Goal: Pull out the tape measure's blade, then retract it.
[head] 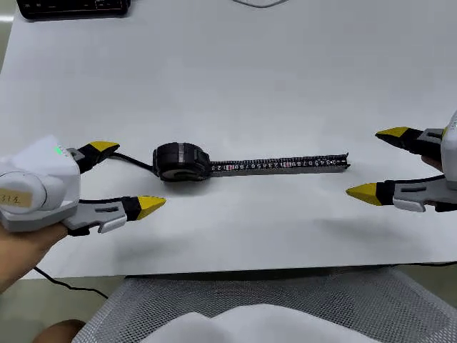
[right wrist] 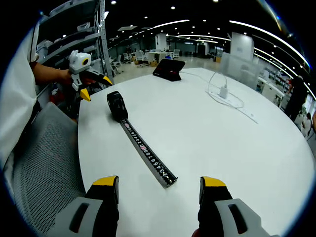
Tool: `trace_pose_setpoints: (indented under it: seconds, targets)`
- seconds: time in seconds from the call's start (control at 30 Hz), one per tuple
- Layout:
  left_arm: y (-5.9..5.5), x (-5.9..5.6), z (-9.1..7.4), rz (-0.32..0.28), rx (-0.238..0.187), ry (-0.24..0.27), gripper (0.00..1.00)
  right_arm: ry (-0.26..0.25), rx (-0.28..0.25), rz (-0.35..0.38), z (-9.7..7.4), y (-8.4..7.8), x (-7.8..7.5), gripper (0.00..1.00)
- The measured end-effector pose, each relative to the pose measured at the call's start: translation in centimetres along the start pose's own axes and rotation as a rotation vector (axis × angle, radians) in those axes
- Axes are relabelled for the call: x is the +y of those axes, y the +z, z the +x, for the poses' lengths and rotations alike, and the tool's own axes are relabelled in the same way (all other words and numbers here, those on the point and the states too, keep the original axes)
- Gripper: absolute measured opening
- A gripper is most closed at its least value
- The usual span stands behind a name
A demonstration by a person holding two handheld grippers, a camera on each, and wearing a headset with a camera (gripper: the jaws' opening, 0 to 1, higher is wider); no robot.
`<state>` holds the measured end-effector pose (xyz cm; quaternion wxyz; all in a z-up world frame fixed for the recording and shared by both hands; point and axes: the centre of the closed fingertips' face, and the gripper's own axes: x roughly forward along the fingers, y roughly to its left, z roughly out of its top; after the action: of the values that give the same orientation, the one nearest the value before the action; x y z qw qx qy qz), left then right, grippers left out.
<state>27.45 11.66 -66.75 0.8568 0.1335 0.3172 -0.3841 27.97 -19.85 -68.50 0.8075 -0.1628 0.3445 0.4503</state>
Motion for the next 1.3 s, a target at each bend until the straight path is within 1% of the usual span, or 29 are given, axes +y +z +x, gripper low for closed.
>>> trace_pose_setpoints:
  seconds: [0.07,0.13,0.27,0.33,0.47,0.53,0.67,0.83,0.9,0.97,1.03,1.1,1.2,1.3]
  targets:
    - [-0.1,-0.1,-0.1,-0.003,-0.001,0.004,0.72,-0.001,-0.004,0.003,0.0,0.0,0.1,0.66]
    - [-0.2,-0.2,-0.3,-0.016,-0.011,0.011,0.74,-0.004,-0.01,0.006,-0.1,0.0,0.3,0.67]
    - [-0.8,-0.4,-0.5,-0.038,-0.012,0.018,0.74,-0.012,-0.021,0.021,-0.2,-0.1,0.5,0.68]
    - [-1.0,-0.6,-0.7,-0.056,-0.016,0.02,0.74,-0.015,-0.022,0.031,-0.3,-0.2,0.6,0.69]
    - [-1.5,-0.6,-1.0,-0.076,-0.019,0.033,0.75,-0.022,-0.026,0.042,-0.4,-0.4,0.7,0.71]
    - [-1.7,-0.7,-1.1,-0.076,-0.015,0.035,0.76,-0.022,-0.021,0.044,-0.4,-0.6,0.9,0.73]
    - [-1.9,-1.0,-1.4,-0.081,-0.015,0.035,0.8,-0.022,-0.02,0.049,-0.4,-0.9,1.3,0.75]
    - [-2.1,-0.9,-1.6,-0.097,-0.021,0.048,0.83,-0.021,-0.025,0.06,-0.4,-1.0,1.9,0.79]
    - [-2.3,-0.9,-1.6,-0.102,-0.02,0.053,0.84,-0.019,-0.019,0.058,-0.4,-1.2,2.1,0.8]
    - [-2.3,-1.0,-1.7,-0.112,-0.023,0.054,0.84,-0.016,-0.013,0.058,-0.4,-1.4,2.3,0.81]
    - [-2.4,-0.8,-1.8,-0.112,-0.029,0.072,0.87,-0.012,-0.007,0.055,-0.3,-1.6,2.6,0.81]
    - [-2.5,-0.8,-1.9,-0.126,-0.03,0.075,0.88,-0.008,-0.011,0.059,-0.3,-1.6,2.8,0.83]
    - [-2.7,-0.9,-2.0,-0.129,-0.031,0.084,0.89,-0.013,-0.014,0.063,-0.3,-1.7,2.9,0.85]
    - [-2.6,-0.8,-2.1,-0.135,-0.039,0.095,0.9,-0.015,-0.016,0.061,-0.2,-1.7,3.2,0.88]
